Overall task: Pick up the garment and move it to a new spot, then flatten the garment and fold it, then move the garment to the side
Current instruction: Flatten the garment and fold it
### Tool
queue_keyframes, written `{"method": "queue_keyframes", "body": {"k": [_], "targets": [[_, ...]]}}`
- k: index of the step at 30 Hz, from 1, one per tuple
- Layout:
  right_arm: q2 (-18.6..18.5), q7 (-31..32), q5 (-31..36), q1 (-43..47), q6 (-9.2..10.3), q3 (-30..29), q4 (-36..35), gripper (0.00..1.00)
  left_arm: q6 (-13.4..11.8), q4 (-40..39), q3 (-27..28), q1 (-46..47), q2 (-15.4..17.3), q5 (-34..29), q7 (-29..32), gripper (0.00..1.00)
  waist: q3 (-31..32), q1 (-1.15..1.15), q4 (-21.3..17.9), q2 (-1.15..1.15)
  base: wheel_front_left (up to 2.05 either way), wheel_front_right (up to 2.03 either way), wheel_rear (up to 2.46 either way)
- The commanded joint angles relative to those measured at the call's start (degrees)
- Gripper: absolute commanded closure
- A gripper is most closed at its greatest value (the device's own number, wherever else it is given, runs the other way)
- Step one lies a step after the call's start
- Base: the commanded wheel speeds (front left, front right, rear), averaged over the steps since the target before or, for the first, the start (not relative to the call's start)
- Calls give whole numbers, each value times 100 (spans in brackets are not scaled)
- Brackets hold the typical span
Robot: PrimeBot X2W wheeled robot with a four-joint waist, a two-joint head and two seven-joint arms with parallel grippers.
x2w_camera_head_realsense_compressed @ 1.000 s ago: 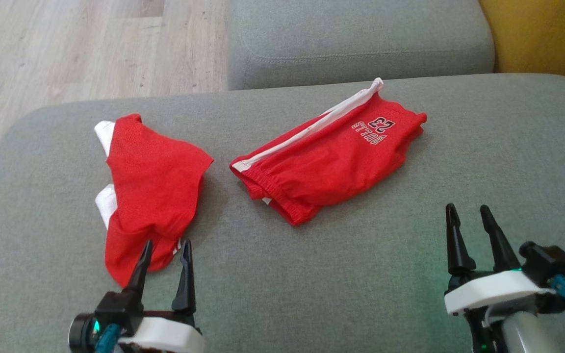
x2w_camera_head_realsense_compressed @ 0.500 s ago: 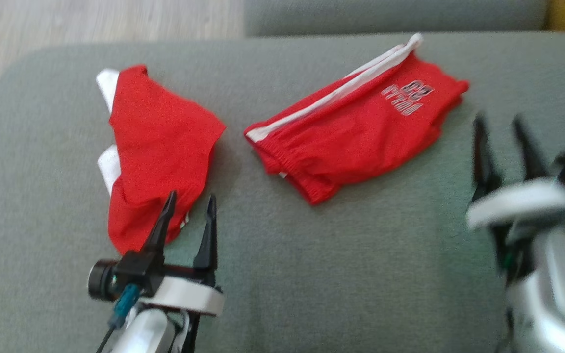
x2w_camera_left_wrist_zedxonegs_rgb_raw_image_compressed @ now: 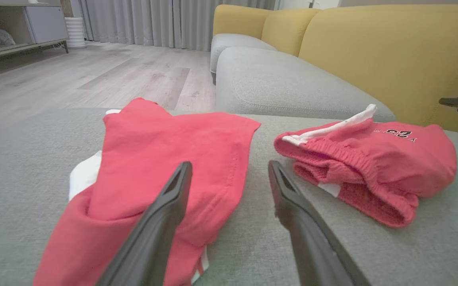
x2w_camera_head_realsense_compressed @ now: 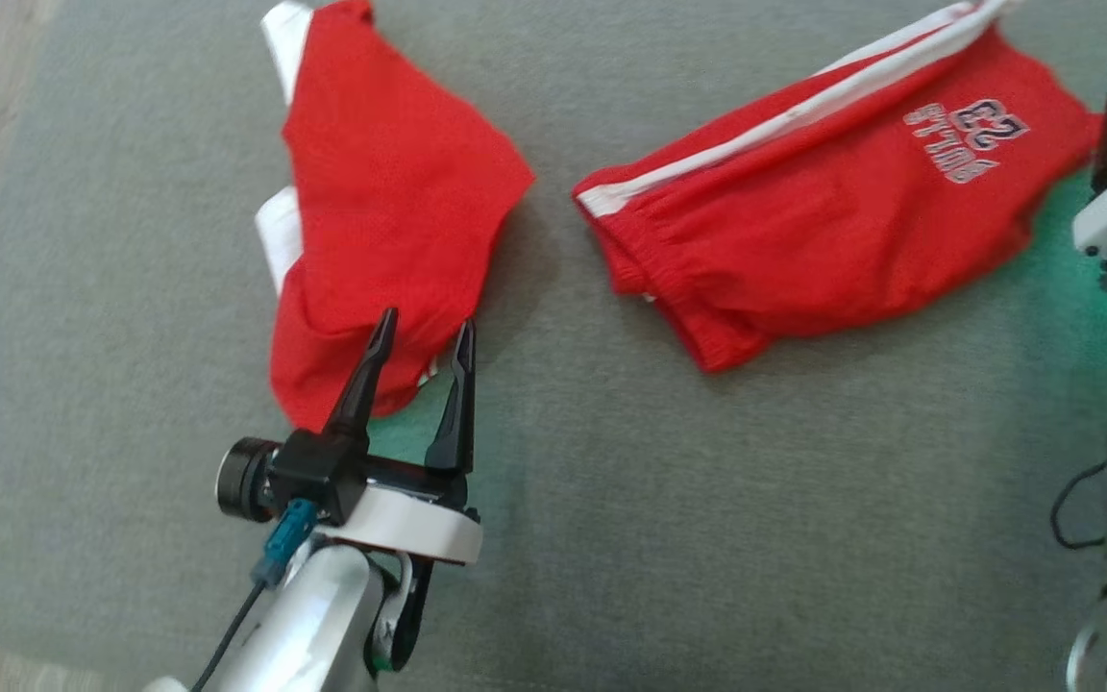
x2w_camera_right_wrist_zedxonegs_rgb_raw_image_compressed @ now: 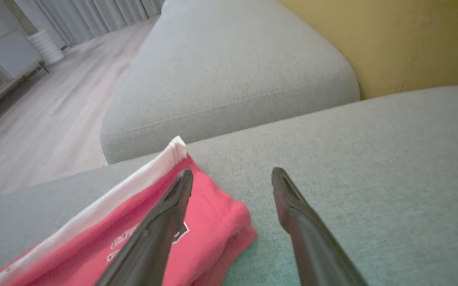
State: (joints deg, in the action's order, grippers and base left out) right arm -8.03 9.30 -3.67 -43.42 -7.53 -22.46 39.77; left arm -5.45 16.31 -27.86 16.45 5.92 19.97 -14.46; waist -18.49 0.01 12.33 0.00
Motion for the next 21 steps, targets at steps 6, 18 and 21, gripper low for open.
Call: {"method": "queue_keyframes", "body": {"k": [6, 18, 21], "targets": [[-142, 71, 478, -472, 4, -267, 707, 0, 84, -90, 225, 205, -39, -165, -53, 0, -204, -1, 246, 0, 0, 0, 0], [-189, 62, 1158, -776, 4, -669, 1751, 0, 169, -92, 332, 239, -99, -316, -53, 0, -293, -1, 380, 0, 0, 0, 0], [-185, 68, 1148, -816, 4, -640, 1880, 57, 171, -94, 352, 239, -109, -330, -53, 0, -293, -1, 379, 0, 0, 0, 0]]}}
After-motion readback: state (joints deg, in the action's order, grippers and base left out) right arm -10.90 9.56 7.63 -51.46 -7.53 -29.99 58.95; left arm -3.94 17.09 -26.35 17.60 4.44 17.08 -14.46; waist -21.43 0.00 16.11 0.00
